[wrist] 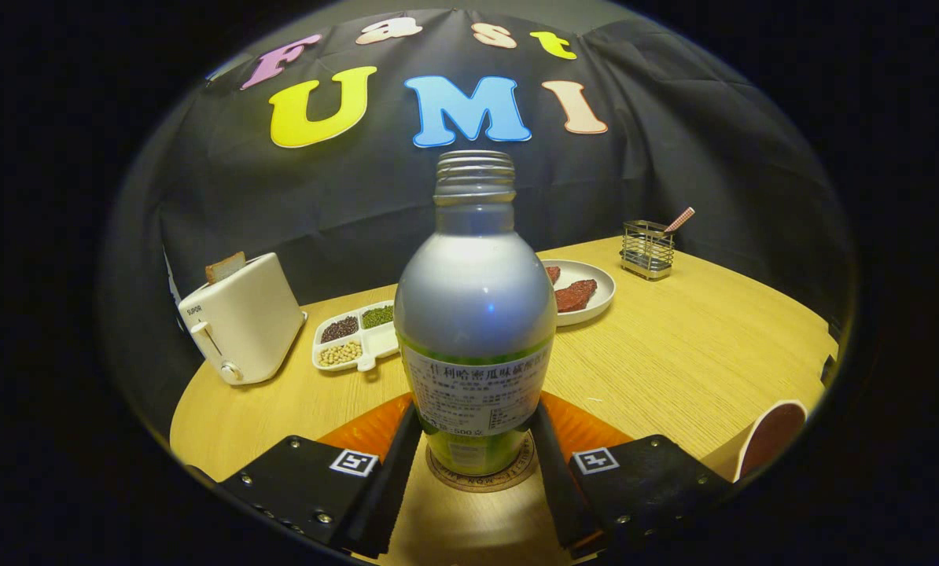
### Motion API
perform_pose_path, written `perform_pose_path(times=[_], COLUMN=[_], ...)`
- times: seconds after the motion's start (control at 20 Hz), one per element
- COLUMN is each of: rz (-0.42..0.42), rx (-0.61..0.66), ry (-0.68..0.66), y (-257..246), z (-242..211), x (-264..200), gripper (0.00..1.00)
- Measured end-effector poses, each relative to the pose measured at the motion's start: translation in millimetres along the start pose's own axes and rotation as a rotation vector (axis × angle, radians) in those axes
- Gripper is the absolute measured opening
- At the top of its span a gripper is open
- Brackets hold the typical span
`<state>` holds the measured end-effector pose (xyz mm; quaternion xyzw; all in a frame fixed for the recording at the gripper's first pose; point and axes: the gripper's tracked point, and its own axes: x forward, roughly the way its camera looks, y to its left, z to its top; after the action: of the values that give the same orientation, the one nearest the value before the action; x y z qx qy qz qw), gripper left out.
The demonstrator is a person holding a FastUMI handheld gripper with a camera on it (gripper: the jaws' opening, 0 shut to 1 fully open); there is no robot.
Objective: Take the bottle from table, then pour the juice into the cup, finally place the bottle on the coaster
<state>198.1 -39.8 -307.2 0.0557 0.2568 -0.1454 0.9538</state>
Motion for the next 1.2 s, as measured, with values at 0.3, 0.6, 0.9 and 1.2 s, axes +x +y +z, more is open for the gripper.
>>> perform_pose_path(times=[0.3, 0.6, 0.9, 1.2], rz=[-0.001, -0.015, 0.047, 0.09], rx=[-0.059, -0.101, -0.092, -0.102], ry=[0.003, 0.011, -0.004, -0.094], y=[4, 4, 6, -2], z=[-5, -9, 3, 47], x=[2, -6, -30, -83], gripper=[0.77, 0.92, 0.98, 0.98])
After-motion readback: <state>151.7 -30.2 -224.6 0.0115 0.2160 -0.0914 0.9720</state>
